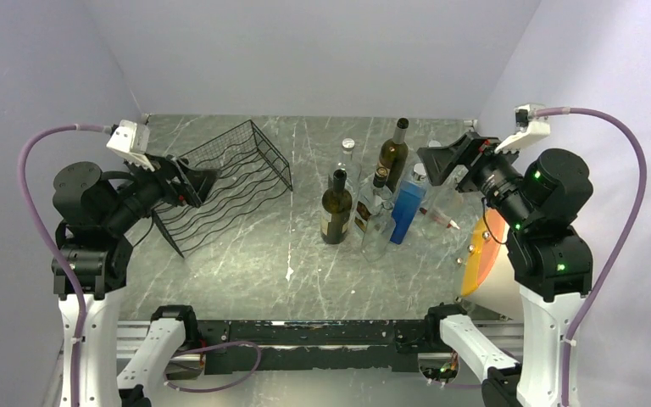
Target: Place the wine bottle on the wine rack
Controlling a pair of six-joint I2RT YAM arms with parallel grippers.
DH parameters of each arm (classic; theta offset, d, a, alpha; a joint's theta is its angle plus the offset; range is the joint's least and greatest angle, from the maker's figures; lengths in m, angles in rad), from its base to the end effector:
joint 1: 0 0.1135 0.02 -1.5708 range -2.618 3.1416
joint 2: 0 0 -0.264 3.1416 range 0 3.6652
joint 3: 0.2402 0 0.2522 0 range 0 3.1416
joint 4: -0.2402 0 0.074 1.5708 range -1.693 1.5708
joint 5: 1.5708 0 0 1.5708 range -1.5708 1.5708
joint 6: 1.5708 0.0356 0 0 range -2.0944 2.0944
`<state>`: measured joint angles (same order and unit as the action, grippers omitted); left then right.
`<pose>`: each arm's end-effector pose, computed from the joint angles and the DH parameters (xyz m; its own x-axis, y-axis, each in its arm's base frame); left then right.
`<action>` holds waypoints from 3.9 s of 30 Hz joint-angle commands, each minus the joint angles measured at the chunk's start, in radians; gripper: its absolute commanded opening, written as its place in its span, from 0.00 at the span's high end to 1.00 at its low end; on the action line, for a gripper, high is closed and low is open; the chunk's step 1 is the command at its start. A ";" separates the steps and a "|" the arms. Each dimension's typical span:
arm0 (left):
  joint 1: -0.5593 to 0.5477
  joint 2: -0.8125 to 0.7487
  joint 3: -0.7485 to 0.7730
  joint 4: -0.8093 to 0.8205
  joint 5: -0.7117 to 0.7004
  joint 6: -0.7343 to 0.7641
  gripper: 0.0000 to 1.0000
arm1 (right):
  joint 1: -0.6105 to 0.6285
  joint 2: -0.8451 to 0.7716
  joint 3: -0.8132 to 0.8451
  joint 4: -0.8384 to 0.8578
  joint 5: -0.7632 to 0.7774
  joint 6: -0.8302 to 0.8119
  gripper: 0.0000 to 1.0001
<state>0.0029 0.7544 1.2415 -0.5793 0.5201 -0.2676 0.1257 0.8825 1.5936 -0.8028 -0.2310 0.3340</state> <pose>0.1205 -0.0173 0.4523 -0.2190 -0.2301 -0.9482 0.4505 0.8382 -0.3074 0.1051 0.0215 0.5128 -0.2000 0.2964 -0.9339 -0.2992 0.8891 0.3463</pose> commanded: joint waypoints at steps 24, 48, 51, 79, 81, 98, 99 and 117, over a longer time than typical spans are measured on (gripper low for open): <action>0.025 -0.024 -0.115 0.223 0.181 -0.038 0.06 | 0.393 0.279 -0.051 0.164 0.119 -0.120 0.21; 0.025 0.006 -0.279 0.481 0.276 -0.072 0.07 | 0.646 0.462 -0.229 0.249 0.380 -0.157 0.44; 0.025 0.000 -0.306 0.511 0.298 -0.077 0.07 | 0.651 0.470 -0.237 0.263 0.373 -0.165 0.59; -0.452 0.371 -0.642 1.039 0.219 0.041 0.00 | 0.660 0.300 -0.297 0.521 0.179 -0.019 1.00; -0.474 0.382 -0.672 1.111 0.229 0.049 0.00 | 0.661 0.304 -0.283 0.528 0.167 -0.003 1.00; -0.552 0.356 -0.760 1.230 0.263 0.194 0.10 | 0.660 0.317 -0.220 0.574 -0.087 0.030 1.00; -0.553 0.346 -0.759 1.221 0.264 0.206 0.15 | 0.660 0.317 -0.217 0.564 -0.091 0.023 1.00; -0.557 0.366 -0.308 0.547 0.286 0.995 0.93 | 0.659 0.238 -0.104 0.245 0.093 -0.025 0.23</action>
<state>-0.5472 1.1137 0.7853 0.1036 0.7780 0.3653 0.7811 1.1412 1.4242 -0.4706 -0.1692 0.3176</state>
